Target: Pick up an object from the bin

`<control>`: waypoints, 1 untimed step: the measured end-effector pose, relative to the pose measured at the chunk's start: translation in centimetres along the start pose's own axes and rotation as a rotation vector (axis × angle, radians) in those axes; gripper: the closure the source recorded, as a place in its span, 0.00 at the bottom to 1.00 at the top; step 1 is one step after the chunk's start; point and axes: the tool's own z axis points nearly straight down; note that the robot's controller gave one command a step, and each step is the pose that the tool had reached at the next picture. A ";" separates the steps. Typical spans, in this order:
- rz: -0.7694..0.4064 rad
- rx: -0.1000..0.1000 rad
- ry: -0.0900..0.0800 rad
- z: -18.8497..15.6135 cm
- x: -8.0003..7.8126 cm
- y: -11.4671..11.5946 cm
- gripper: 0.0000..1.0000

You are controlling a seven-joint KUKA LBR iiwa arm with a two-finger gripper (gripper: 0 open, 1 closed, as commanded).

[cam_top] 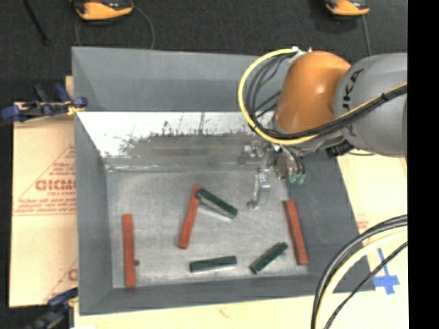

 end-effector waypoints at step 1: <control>-0.010 -0.002 0.009 8.4 3.0 2.8 0.00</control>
Offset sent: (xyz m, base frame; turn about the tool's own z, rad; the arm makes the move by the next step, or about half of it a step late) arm -0.0282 0.0274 -0.0803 -0.0079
